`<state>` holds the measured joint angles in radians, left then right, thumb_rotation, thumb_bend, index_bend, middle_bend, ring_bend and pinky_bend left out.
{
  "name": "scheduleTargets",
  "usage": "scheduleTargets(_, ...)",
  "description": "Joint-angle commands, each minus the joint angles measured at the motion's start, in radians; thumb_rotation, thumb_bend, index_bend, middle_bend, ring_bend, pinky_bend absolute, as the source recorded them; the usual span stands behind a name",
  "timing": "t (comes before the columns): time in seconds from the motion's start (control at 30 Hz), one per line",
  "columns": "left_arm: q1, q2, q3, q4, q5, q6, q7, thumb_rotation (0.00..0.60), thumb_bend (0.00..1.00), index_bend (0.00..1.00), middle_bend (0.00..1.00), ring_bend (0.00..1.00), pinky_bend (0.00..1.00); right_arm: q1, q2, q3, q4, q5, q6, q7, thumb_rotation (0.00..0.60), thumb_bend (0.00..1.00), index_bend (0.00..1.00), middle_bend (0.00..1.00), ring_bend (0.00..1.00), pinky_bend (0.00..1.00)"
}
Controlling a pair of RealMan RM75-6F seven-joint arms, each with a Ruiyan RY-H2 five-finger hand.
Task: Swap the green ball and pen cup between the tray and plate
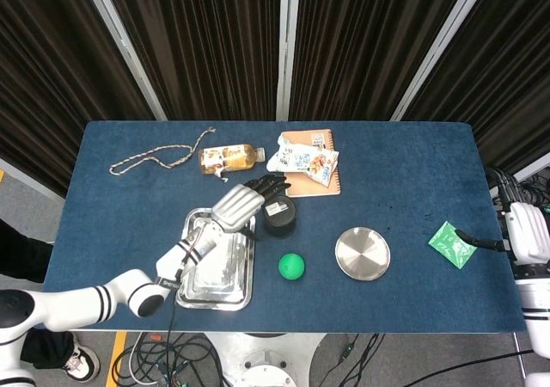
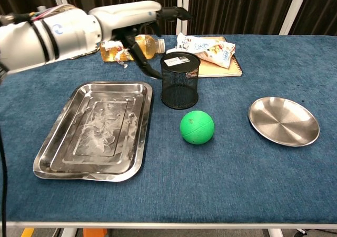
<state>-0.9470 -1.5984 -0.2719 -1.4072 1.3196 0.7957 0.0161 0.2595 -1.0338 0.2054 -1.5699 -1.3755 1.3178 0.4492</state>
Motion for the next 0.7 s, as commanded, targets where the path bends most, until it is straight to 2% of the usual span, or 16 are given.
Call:
scheduleTargets(0.03, -0.052, -0.002, -0.003, 0.029, 0.004, -0.059, -0.019, 0.6, 0.0, 0.03, 0.0, 0.0, 0.2, 0.001, -0.005, -0.001, 0.006, -0.001, -0.003, 0.004, 0.6, 0.0, 0.0, 0.05, 0.0, 0.1)
scheduleTargets(0.43, -0.158, -0.054, 0.02, 0.193, -0.005, -0.188, -0.045, 0.6, 0.0, 0.03, 0.01, 0.0, 0.21, -0.001, -0.013, -0.003, 0.03, 0.002, -0.011, 0.022, 0.6, 0.0, 0.0, 0.05, 0.0, 0.1)
scheduleTargets(0.5, -0.168, -0.056, 0.031, 0.206, -0.012, -0.21, -0.04, 0.6, 0.0, 0.07, 0.04, 0.0, 0.25, 0.0, -0.016, -0.004, 0.037, 0.002, -0.015, 0.028, 0.6, 0.0, 0.0, 0.05, 0.0, 0.1)
scheduleTargets(0.57, -0.171, -0.061, 0.039, 0.214, -0.019, -0.217, -0.035, 0.6, 0.01, 0.15, 0.11, 0.04, 0.33, 0.002, -0.02, -0.005, 0.043, 0.001, -0.02, 0.032, 0.6, 0.0, 0.0, 0.05, 0.0, 0.1)
scheduleTargets(0.7, -0.168, -0.078, 0.046, 0.234, -0.021, -0.189, -0.027, 0.6, 0.1, 0.28, 0.28, 0.21, 0.51, 0.004, -0.025, -0.006, 0.049, 0.001, -0.024, 0.035, 0.6, 0.0, 0.0, 0.05, 0.0, 0.1)
